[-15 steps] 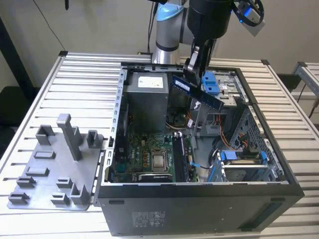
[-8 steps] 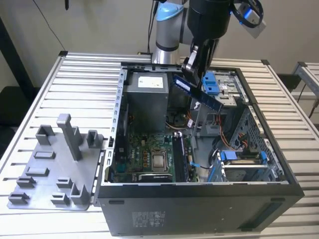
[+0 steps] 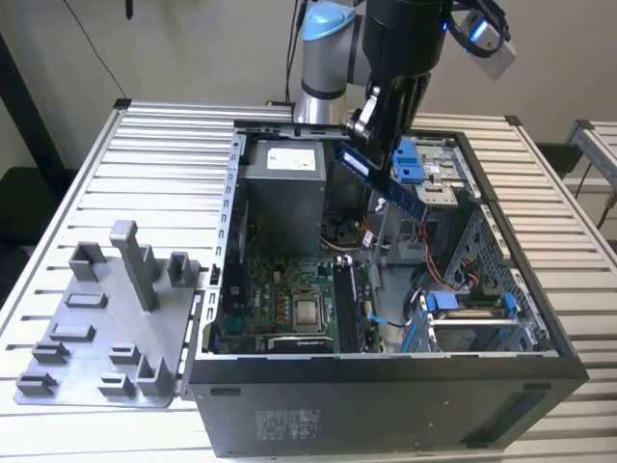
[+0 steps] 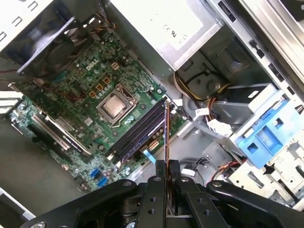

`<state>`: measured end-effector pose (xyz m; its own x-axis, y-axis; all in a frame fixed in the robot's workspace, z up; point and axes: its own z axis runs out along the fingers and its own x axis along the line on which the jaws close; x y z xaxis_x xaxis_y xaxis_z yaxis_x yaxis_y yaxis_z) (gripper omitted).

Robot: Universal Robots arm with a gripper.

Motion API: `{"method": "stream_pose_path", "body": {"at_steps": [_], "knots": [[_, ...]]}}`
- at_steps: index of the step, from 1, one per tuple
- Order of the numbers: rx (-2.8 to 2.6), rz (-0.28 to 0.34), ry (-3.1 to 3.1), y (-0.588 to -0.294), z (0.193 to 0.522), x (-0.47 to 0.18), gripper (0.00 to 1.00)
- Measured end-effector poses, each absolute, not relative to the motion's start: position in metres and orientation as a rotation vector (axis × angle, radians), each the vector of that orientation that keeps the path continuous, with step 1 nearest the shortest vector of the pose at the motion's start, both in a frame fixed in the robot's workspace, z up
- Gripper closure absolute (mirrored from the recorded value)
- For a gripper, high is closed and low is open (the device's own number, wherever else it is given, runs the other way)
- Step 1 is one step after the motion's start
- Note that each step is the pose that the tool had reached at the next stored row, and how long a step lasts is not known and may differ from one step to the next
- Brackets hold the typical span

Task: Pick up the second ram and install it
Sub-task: 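Insert the second ram into the second slot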

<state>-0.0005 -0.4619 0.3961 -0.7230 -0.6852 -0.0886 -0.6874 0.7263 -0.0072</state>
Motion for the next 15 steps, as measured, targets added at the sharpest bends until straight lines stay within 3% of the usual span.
{"method": "stream_pose_path", "body": {"at_steps": [15], "knots": [[-0.793, 0.025, 2.95, -0.4619, 0.3954, -0.0005, 0.86]]}}
